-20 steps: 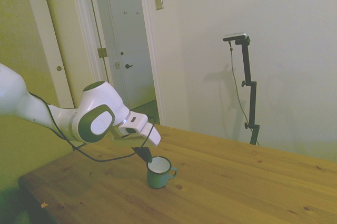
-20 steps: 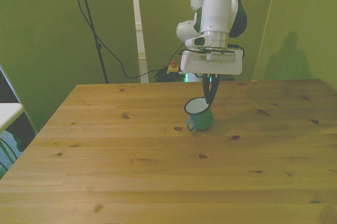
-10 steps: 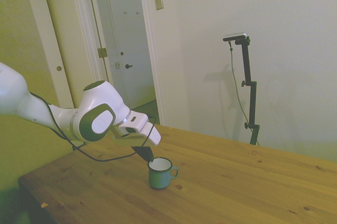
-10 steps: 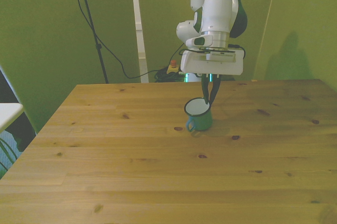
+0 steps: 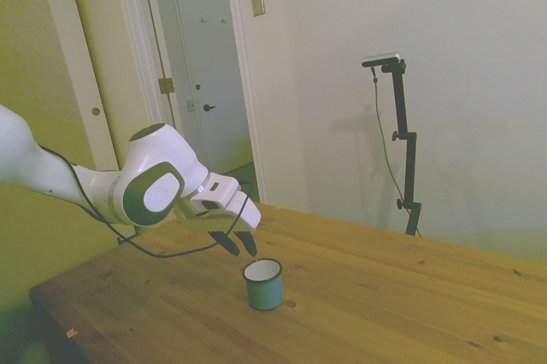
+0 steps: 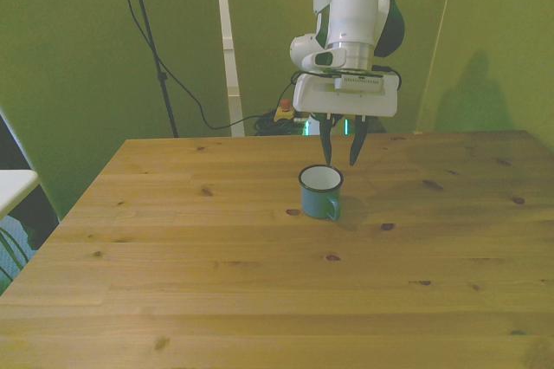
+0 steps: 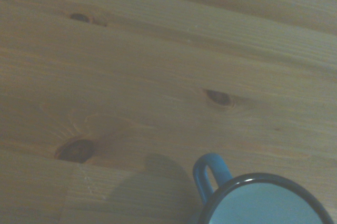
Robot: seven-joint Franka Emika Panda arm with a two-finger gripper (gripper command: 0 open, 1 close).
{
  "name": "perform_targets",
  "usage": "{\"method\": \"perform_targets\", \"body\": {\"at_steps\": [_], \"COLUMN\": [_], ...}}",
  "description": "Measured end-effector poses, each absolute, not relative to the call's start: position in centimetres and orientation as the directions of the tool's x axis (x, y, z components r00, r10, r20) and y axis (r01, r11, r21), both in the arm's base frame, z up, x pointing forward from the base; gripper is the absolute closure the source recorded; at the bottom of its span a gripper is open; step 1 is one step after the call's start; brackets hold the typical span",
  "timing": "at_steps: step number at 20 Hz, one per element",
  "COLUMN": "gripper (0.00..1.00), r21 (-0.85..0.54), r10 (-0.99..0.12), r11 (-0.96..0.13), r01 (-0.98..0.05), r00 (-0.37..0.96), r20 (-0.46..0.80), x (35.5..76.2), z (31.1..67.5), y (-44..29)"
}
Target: Flip the mug upright
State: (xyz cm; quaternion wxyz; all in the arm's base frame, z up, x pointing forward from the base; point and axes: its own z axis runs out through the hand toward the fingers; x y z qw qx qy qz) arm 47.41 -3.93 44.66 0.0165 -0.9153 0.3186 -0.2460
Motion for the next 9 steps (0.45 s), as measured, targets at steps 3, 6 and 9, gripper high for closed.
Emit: {"method": "perform_targets", "body": {"at_steps": [3,6,9], "gripper": [0.0,0.0,0.0], "r21": [-0.205,-0.225,-0.24], "r10": [-0.58,-0.56,-0.542], "r11": [-0.806,-0.821,-0.836], "r01": [-0.556,-0.524,-0.494], "r00": [0.668,0.668,0.668], "r20": [0.466,0.49,0.51], "x": [45.4,42.5,39.1], "z": [46.4,48.1,50.3], "y": [-3.5,-2.6,-1.8]}}
